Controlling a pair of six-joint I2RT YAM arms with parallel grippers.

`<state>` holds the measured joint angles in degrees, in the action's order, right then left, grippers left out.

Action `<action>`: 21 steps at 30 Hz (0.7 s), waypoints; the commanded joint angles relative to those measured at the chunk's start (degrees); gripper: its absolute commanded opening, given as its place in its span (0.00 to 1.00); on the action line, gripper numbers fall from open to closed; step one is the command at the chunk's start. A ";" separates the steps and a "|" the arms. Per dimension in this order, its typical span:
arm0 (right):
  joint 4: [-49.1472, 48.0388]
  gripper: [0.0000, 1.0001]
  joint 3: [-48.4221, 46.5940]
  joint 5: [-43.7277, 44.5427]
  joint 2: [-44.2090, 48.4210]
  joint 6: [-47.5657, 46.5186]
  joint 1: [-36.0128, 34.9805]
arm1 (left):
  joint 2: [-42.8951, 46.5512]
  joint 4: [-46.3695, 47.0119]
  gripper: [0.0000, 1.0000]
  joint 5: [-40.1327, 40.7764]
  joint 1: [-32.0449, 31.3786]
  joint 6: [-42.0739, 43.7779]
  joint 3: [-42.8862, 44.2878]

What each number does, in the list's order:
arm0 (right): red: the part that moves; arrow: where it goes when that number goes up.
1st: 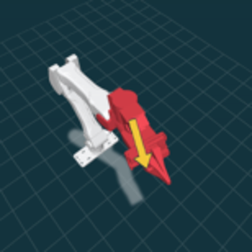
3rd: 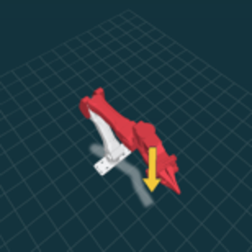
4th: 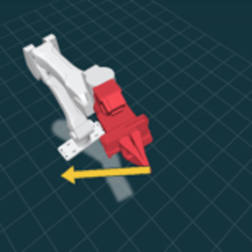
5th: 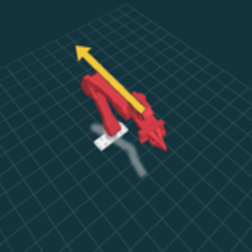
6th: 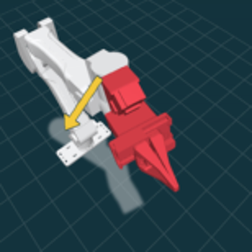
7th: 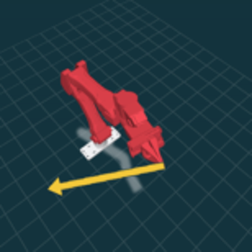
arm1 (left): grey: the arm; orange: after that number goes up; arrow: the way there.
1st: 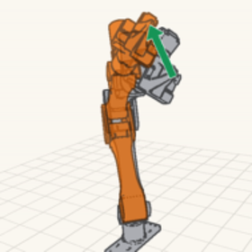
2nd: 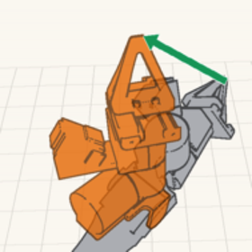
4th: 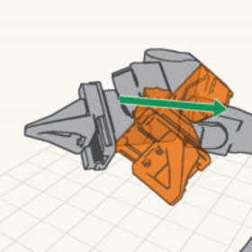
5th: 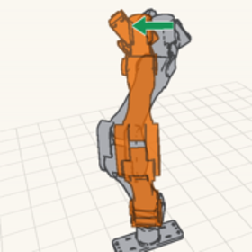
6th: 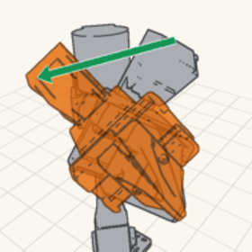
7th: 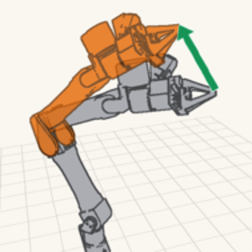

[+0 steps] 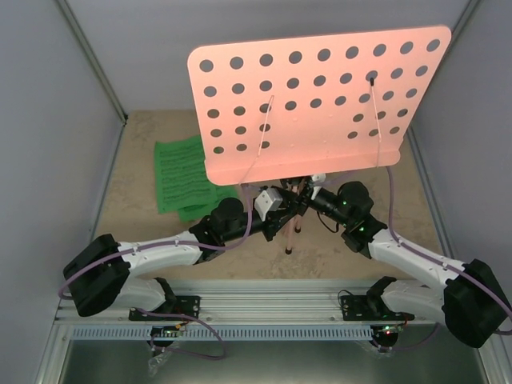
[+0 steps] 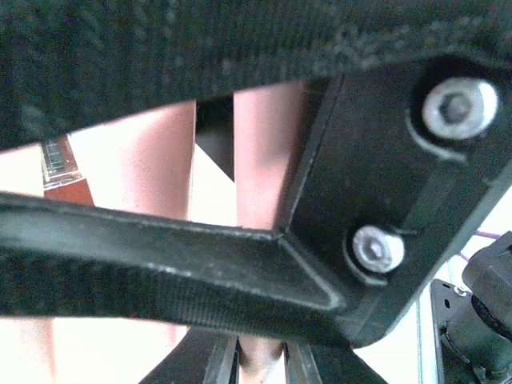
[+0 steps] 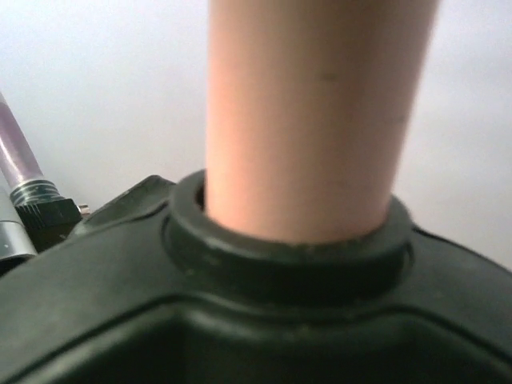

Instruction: Pack up the instrument practice props

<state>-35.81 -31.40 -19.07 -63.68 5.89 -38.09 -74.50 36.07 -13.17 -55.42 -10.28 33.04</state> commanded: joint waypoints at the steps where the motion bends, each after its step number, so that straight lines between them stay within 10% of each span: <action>1: -3.11 0.66 0.66 2.62 -0.81 -0.30 0.14 | 0.05 6.77 0.00 -2.61 -1.78 -2.73 0.39; 8: -1.61 0.29 1.78 3.67 3.04 0.91 0.04 | 1.40 6.13 0.00 0.15 -1.80 -3.61 -1.04; 16: 4.90 0.01 -0.64 7.31 7.85 3.05 0.11 | 7.43 2.60 0.65 4.22 -1.80 -3.80 -3.69; 21: 13.75 0.00 -5.78 13.56 8.67 3.59 0.17 | 14.42 -3.79 0.90 5.10 -1.80 -3.50 -5.16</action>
<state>-25.34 -31.00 -12.88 -56.80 10.79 -38.41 -65.01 36.34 -9.23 -57.08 -13.47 29.26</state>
